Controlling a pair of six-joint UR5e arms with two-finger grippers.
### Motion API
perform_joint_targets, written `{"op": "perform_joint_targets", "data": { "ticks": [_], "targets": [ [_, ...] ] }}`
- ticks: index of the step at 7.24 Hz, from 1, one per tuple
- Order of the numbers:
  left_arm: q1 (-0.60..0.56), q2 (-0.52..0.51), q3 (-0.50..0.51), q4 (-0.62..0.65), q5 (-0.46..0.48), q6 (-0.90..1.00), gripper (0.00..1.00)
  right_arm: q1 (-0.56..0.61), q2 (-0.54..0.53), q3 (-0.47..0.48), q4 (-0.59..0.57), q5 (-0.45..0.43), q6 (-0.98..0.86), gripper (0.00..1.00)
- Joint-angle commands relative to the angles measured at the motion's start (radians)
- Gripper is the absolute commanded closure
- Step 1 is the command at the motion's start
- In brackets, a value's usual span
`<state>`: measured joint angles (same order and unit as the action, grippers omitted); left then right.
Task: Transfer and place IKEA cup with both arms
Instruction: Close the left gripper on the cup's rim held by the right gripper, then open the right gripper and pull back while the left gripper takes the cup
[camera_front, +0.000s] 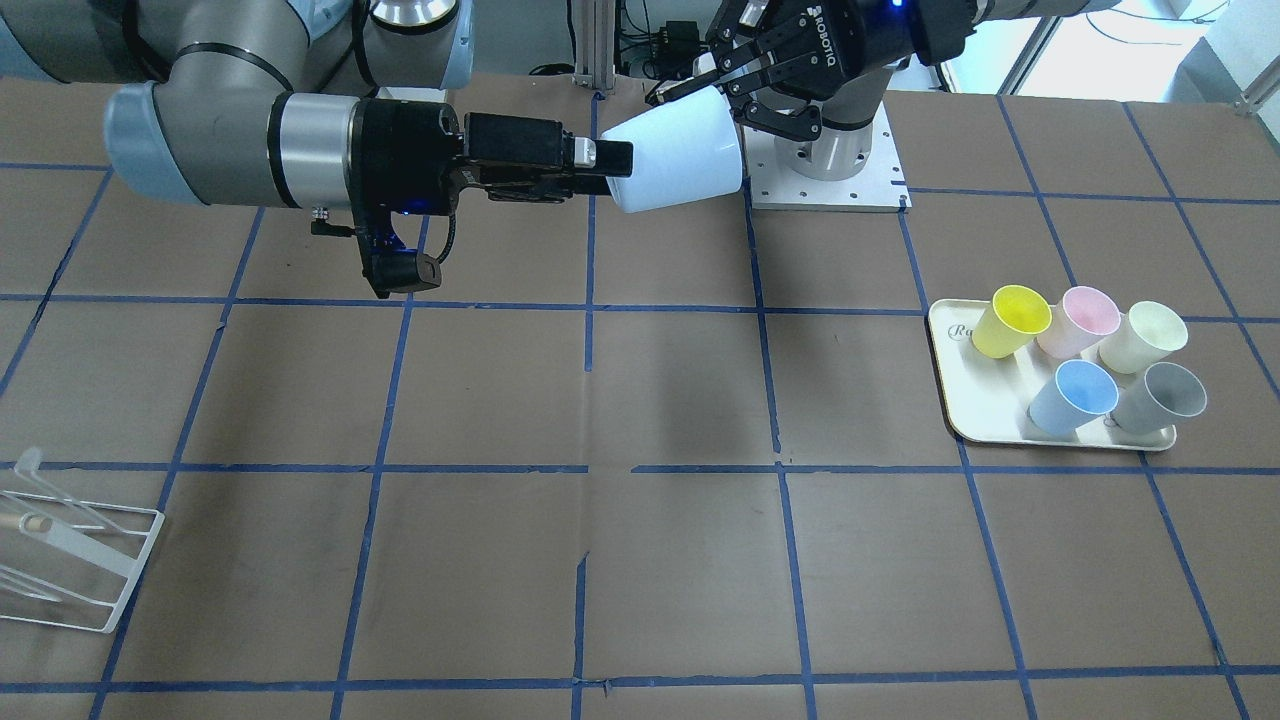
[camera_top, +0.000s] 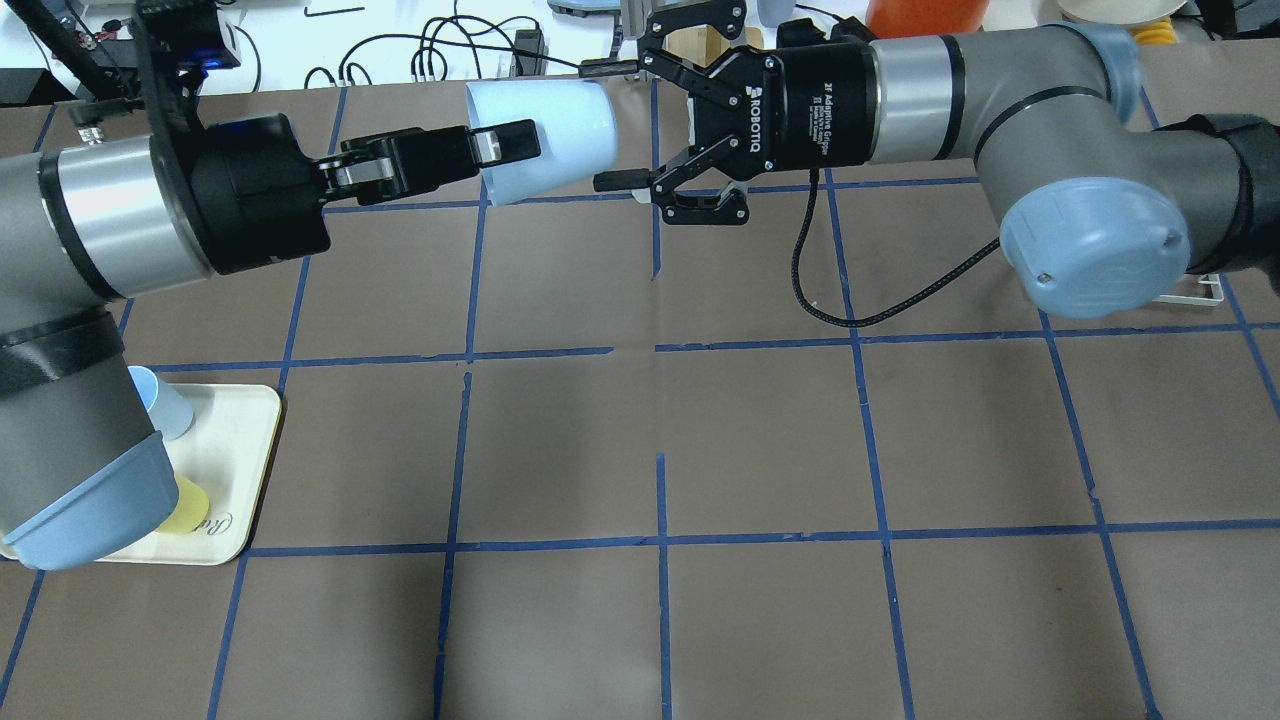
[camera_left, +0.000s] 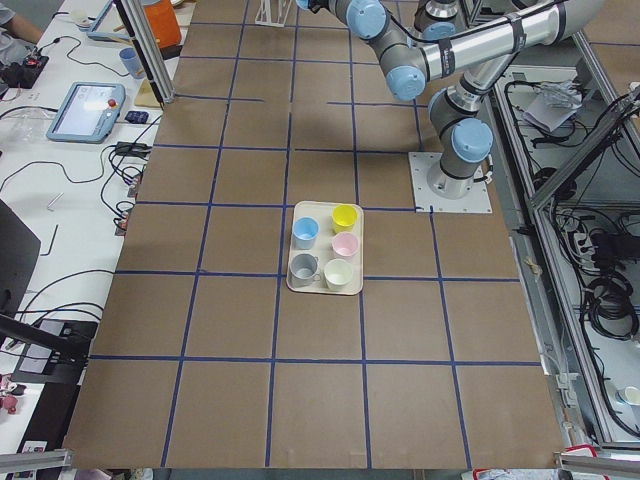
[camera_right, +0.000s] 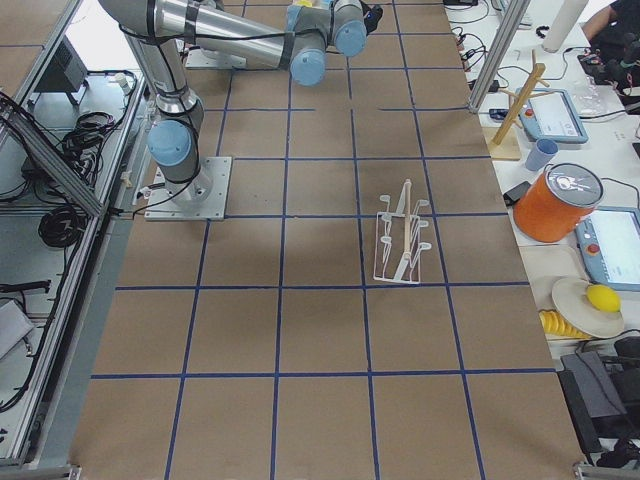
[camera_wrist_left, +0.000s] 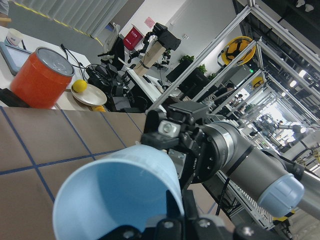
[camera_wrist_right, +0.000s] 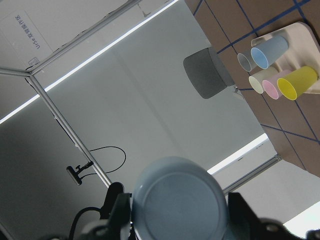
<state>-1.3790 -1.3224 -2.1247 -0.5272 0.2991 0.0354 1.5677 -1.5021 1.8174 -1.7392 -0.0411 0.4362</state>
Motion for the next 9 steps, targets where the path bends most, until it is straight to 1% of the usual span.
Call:
{"op": "perform_joint_targets", "data": {
  "ticks": [1,2,3,4,5,6,7,8,9],
  "targets": [
    [0.0,0.0,0.0,0.0,-0.002,0.0,1.0,-0.005,-0.004,-0.009,0.0,-0.006,0.036,0.0],
    [0.0,0.0,0.0,0.0,0.0,-0.002,1.0,-0.014,-0.007,-0.013,-0.002,-0.008,0.091,0.0],
    [0.0,0.002,0.003,0.0,0.002,-0.015,1.0,-0.024,-0.007,-0.021,-0.017,-0.058,0.132,0.0],
    [0.001,0.0,0.014,-0.004,0.032,-0.049,1.0,-0.05,-0.007,-0.026,-0.034,-0.142,0.133,0.0],
    [0.001,-0.009,0.037,-0.008,0.114,-0.093,1.0,-0.076,-0.007,-0.026,-0.033,-0.154,0.134,0.0],
    [0.001,0.002,0.066,-0.081,0.171,-0.112,1.0,-0.095,-0.007,-0.026,-0.027,-0.154,0.181,0.0],
    [0.001,0.011,0.107,-0.2,0.21,-0.109,1.0,-0.122,-0.007,-0.036,-0.033,-0.166,0.256,0.0],
    [0.001,0.017,0.155,-0.32,0.272,-0.104,1.0,-0.164,-0.007,-0.047,-0.028,-0.219,0.26,0.0],
    [0.011,0.015,0.199,-0.441,0.355,-0.101,1.0,-0.178,-0.007,-0.05,-0.029,-0.365,0.257,0.0]
  ]
}}
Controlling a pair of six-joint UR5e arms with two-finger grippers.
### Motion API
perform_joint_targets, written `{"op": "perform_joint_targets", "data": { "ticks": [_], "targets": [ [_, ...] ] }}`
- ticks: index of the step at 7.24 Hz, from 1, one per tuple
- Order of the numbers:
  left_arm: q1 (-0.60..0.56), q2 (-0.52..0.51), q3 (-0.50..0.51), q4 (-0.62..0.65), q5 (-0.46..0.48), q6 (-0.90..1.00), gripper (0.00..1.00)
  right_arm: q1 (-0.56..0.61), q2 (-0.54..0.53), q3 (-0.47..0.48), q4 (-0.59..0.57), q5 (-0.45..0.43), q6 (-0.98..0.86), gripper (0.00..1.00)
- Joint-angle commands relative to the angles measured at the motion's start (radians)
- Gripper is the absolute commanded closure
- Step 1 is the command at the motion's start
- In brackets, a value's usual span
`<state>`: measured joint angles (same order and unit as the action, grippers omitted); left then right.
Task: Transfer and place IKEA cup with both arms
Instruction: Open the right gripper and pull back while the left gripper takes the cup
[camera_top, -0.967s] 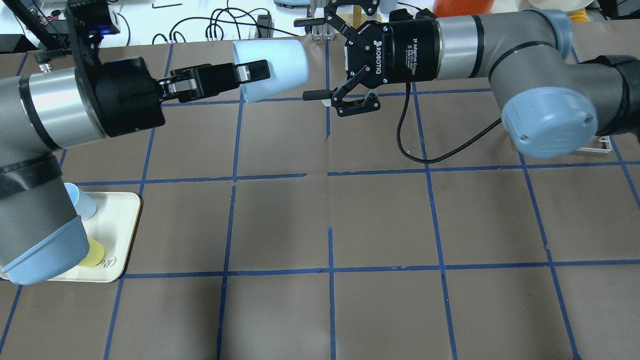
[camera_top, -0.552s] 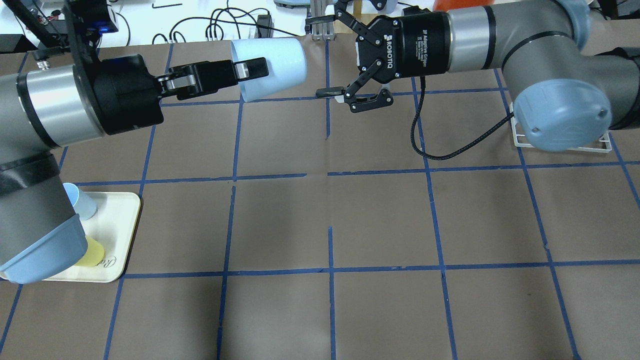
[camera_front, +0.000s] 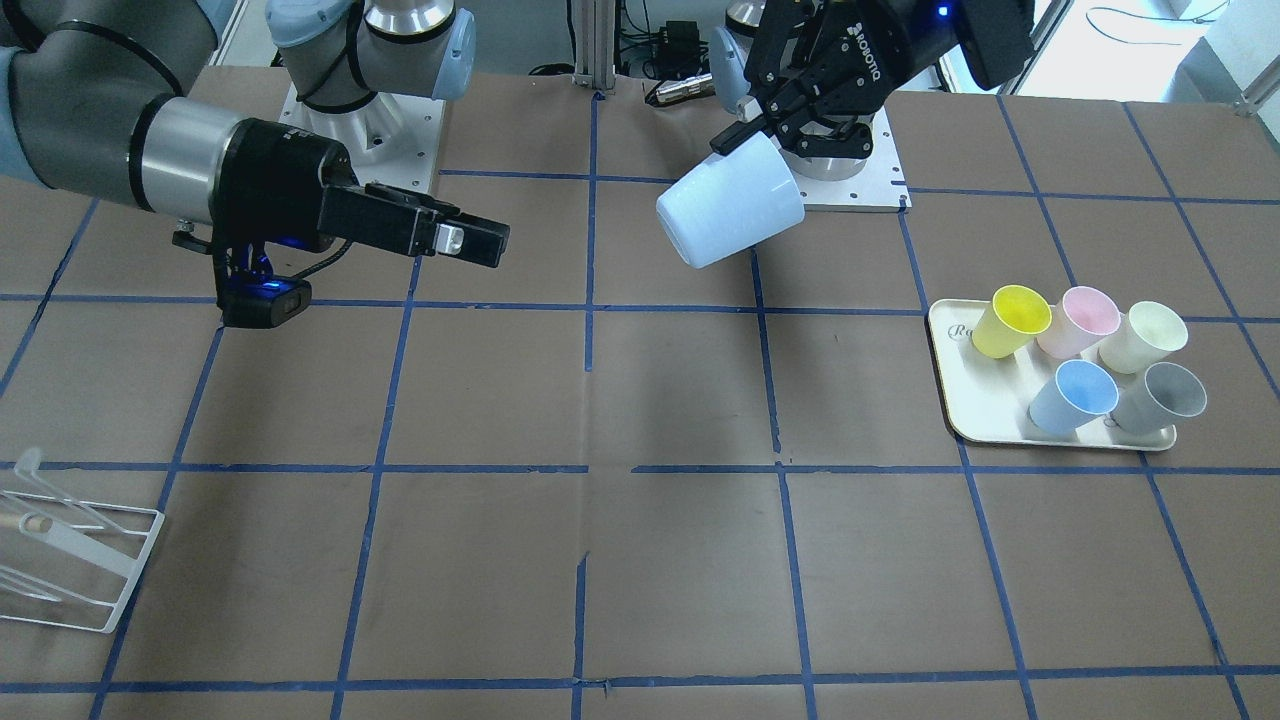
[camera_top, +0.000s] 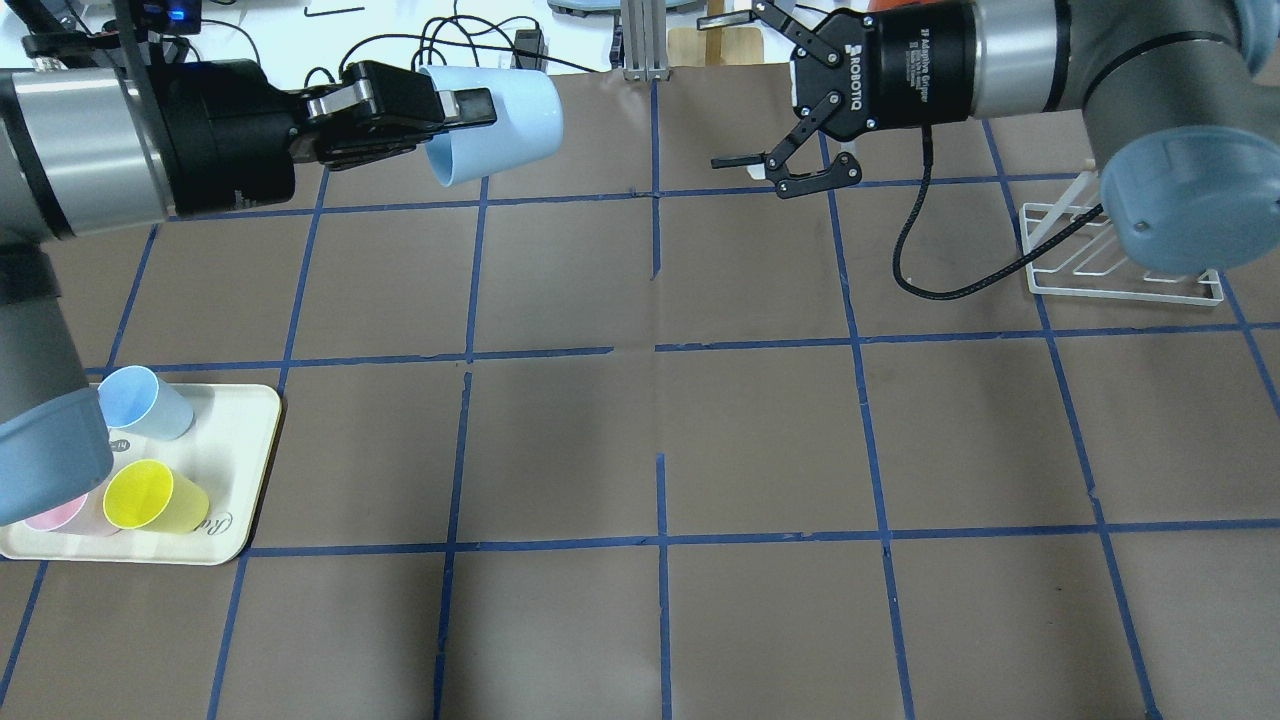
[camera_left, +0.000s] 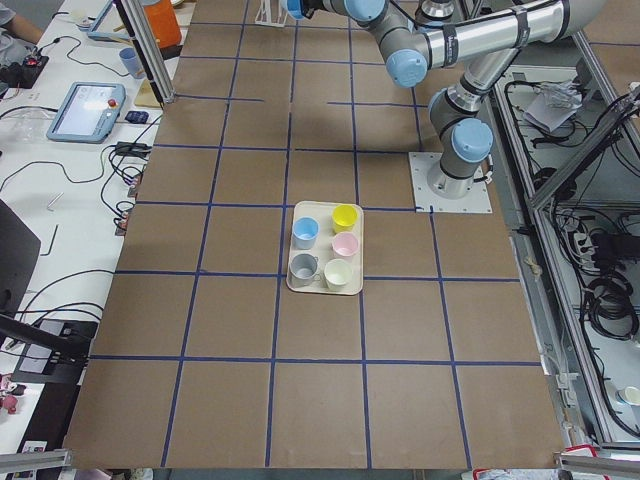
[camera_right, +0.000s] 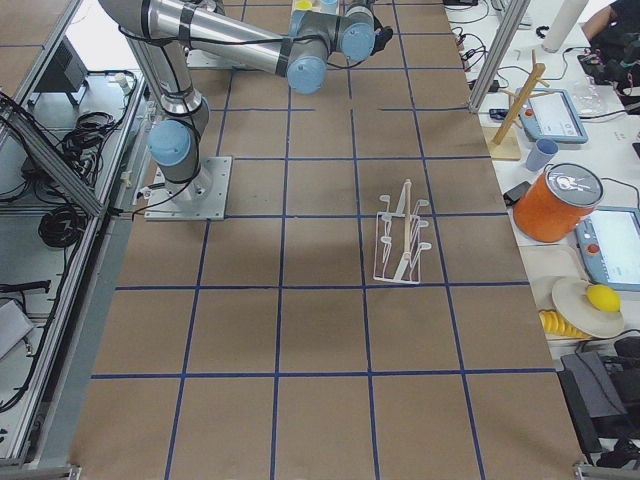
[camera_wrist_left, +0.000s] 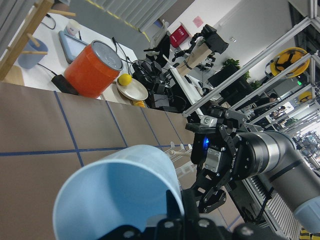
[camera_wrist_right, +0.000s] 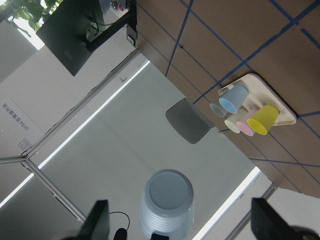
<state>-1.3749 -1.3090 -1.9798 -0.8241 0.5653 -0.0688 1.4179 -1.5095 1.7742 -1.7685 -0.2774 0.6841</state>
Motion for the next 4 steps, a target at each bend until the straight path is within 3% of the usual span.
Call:
{"op": "perform_joint_targets", "data": {
  "ticks": [1,2,4],
  "targets": [
    [0.01,0.008,0.085,-0.258,0.194,0.01,1.0,-0.028,-0.021,-0.021,-0.003,-0.333,0.008,0.0],
    [0.013,0.01,0.102,-0.359,0.375,0.042,1.0,-0.027,-0.05,-0.027,0.01,-0.476,0.008,0.0],
    [0.06,-0.012,0.104,-0.469,0.629,0.169,1.0,-0.027,-0.115,-0.033,0.079,-0.743,-0.05,0.0]
  ]
}}
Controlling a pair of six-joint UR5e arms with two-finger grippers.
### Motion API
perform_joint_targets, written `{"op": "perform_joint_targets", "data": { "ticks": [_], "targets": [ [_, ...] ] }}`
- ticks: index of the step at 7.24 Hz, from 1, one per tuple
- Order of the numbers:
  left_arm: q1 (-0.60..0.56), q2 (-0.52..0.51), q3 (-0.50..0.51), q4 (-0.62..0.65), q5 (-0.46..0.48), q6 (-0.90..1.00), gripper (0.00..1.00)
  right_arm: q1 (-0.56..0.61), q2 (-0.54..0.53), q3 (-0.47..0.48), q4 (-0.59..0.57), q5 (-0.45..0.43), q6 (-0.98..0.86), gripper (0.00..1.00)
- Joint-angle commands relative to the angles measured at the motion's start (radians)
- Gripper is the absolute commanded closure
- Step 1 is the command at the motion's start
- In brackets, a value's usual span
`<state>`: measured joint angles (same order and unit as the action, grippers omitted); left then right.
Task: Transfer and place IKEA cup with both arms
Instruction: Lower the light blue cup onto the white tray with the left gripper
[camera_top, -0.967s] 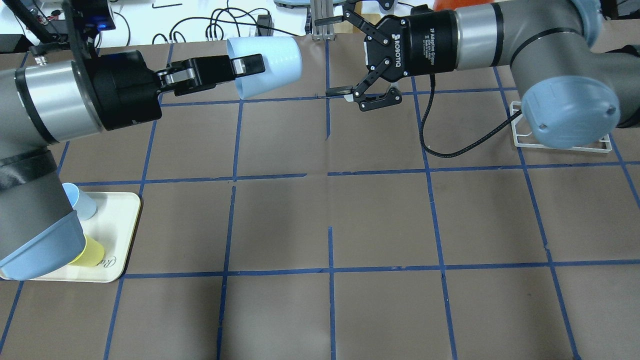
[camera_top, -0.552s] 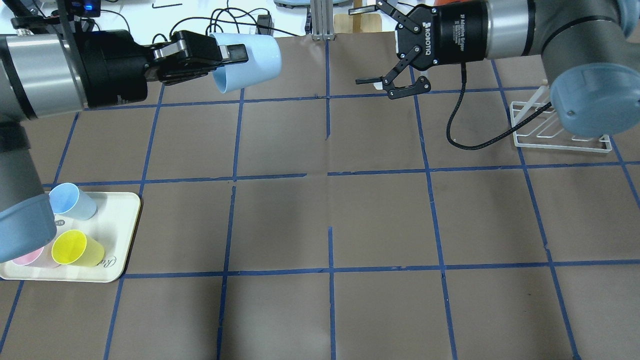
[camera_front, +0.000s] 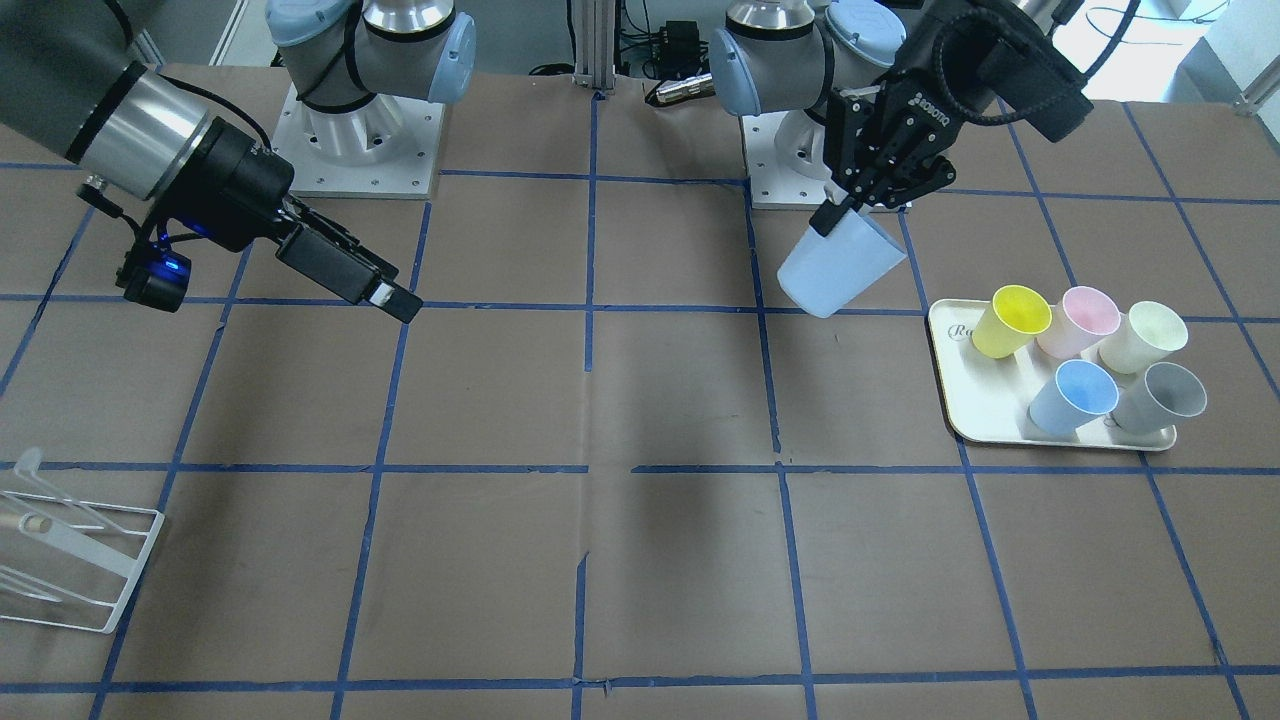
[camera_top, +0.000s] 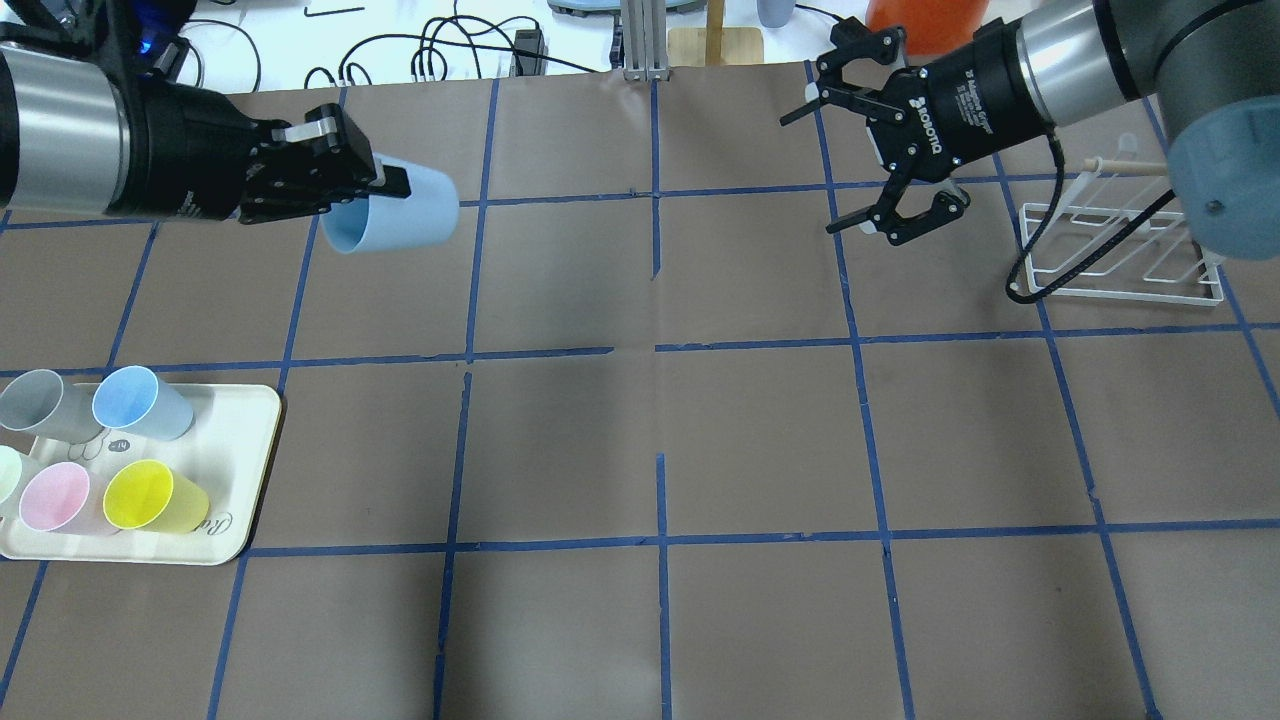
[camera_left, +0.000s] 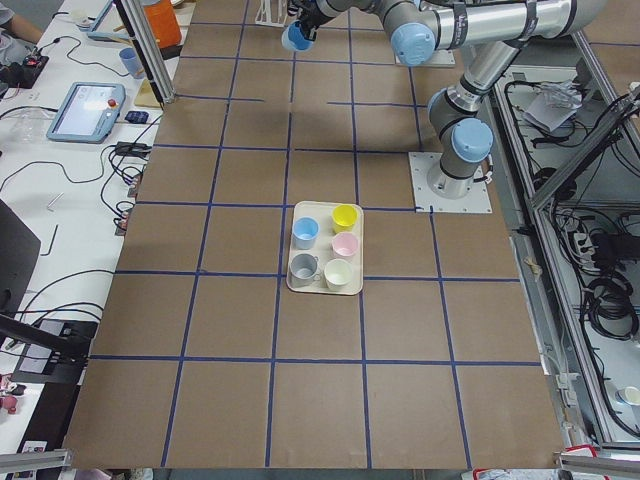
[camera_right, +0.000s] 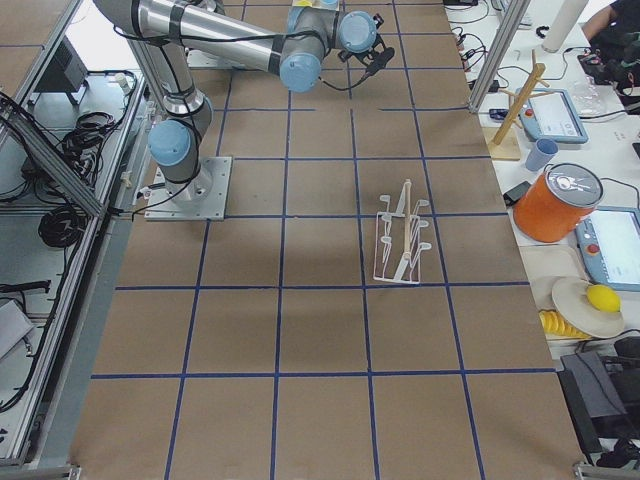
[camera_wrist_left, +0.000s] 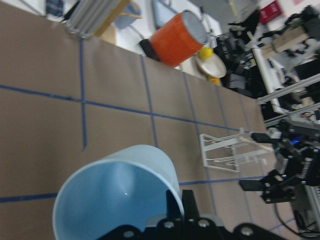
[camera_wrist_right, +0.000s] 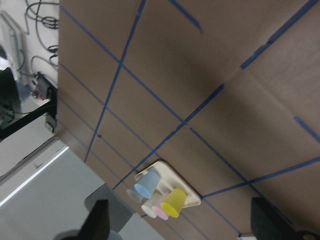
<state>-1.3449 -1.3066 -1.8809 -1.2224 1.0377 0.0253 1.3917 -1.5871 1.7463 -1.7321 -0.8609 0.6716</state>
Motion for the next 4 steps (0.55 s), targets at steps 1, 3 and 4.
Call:
{"op": "perform_joint_targets", "data": {
  "ticks": [1,3,4],
  "targets": [
    [0.071,-0.04,0.003,-0.071,0.291,0.178,1.0,0.006,-0.065,-0.016,0.084,-0.282,-0.097,0.0],
    [0.108,-0.098,-0.003,-0.069,0.495,0.307,1.0,0.009,-0.14,-0.031,0.197,-0.488,-0.201,0.0],
    [0.142,-0.137,-0.016,-0.06,0.511,0.39,1.0,0.013,-0.163,-0.033,0.218,-0.545,-0.217,0.0]
  ]
}}
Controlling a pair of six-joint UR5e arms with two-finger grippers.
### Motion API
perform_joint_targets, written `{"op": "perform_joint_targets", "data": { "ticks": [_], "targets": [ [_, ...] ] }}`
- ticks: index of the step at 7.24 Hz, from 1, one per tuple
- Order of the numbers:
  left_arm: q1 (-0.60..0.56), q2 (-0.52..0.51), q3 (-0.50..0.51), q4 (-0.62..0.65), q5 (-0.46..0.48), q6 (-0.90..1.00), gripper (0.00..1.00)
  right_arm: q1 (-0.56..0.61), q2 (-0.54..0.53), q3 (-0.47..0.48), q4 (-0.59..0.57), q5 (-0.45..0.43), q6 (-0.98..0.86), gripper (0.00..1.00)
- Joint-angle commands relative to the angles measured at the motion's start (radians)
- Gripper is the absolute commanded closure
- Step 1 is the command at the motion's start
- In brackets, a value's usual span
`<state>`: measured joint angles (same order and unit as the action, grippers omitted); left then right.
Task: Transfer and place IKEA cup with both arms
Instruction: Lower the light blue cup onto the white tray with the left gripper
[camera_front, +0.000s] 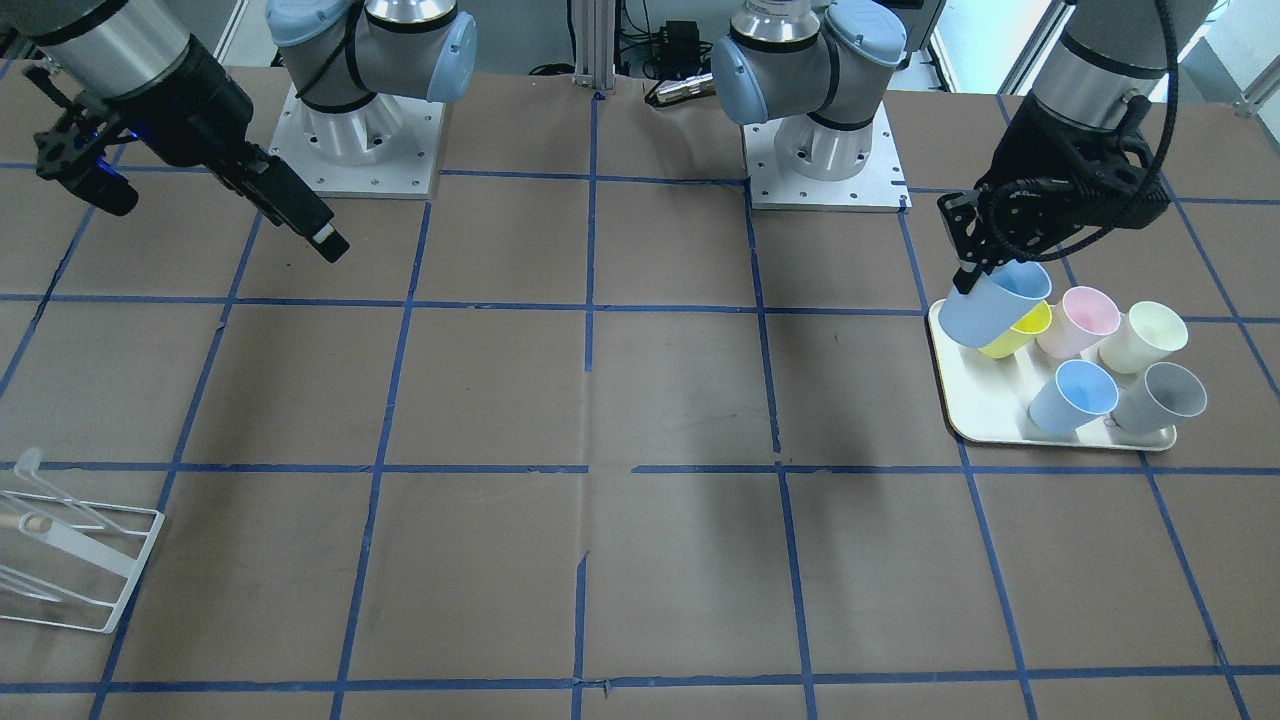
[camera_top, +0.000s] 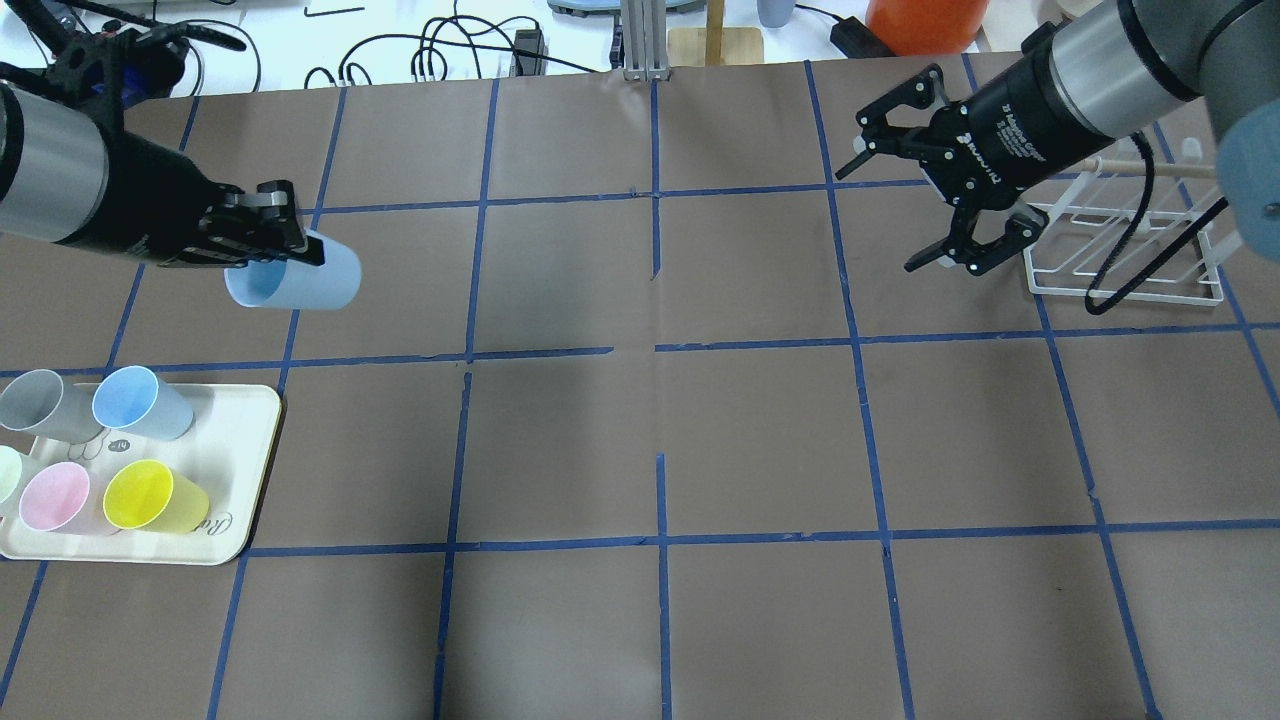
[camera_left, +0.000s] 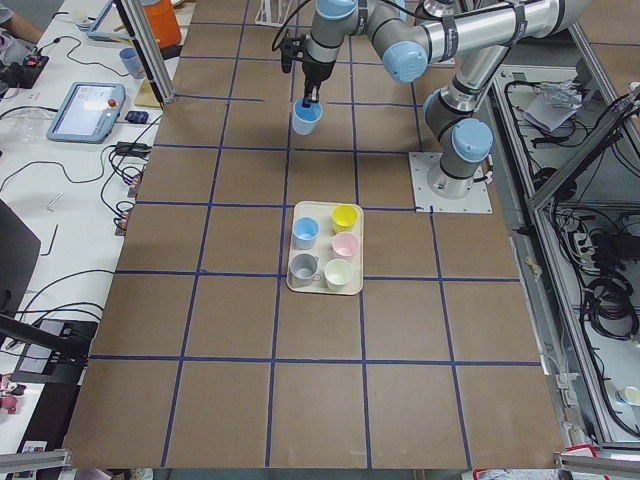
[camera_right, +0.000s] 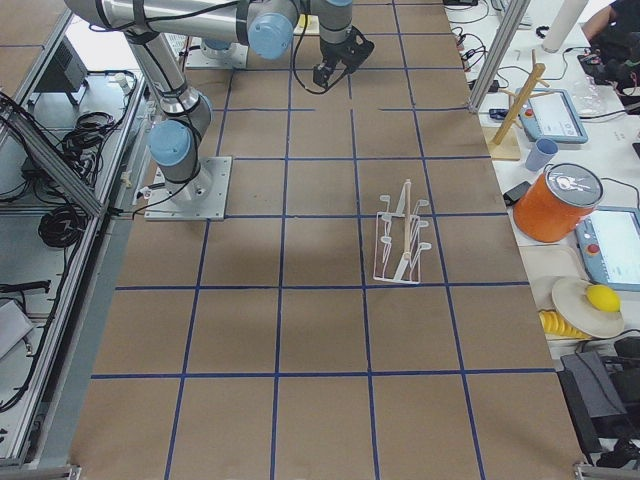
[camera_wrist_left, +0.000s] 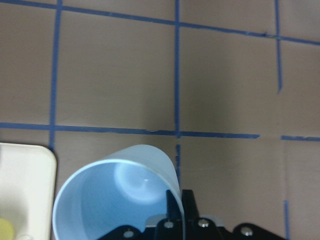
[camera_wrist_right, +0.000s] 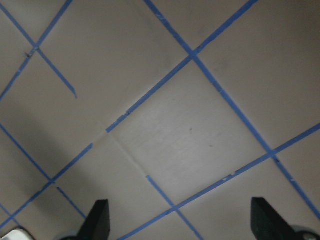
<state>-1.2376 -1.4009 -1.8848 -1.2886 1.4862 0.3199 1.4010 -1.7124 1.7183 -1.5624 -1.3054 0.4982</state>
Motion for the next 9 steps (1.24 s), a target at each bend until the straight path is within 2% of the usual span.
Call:
{"op": "perform_joint_targets", "data": {
  "ticks": [1,2,3,4,5,6,8,9],
  "targets": [
    [0.052,-0.085,-0.014,0.027,0.062,0.144,1.0,0.059,-0.035,-0.016,0.065,-0.214,-0.074,0.0],
    [0.062,-0.136,-0.022,0.09,0.065,0.242,1.0,0.128,0.015,-0.019,0.055,-0.289,-0.093,0.0],
    [0.117,-0.165,-0.022,0.103,0.062,0.298,1.0,0.18,0.049,-0.026,0.048,-0.32,-0.118,0.0],
    [0.194,-0.182,-0.049,0.116,0.049,0.336,1.0,0.191,0.04,-0.013,0.051,-0.31,-0.165,0.0],
    [0.21,-0.184,-0.118,0.147,0.048,0.334,1.0,0.187,0.034,-0.013,0.05,-0.31,-0.182,0.0],
    [0.198,-0.176,-0.173,0.238,0.049,0.312,1.0,0.182,0.03,-0.023,0.048,-0.31,-0.254,0.0],
    [0.198,-0.202,-0.191,0.281,0.045,0.315,1.0,0.15,0.02,-0.023,0.038,-0.293,-0.294,0.0],
    [0.198,-0.208,-0.2,0.276,0.045,0.323,1.0,0.103,0.019,-0.022,0.039,-0.22,-0.303,0.0]
  ]
}}
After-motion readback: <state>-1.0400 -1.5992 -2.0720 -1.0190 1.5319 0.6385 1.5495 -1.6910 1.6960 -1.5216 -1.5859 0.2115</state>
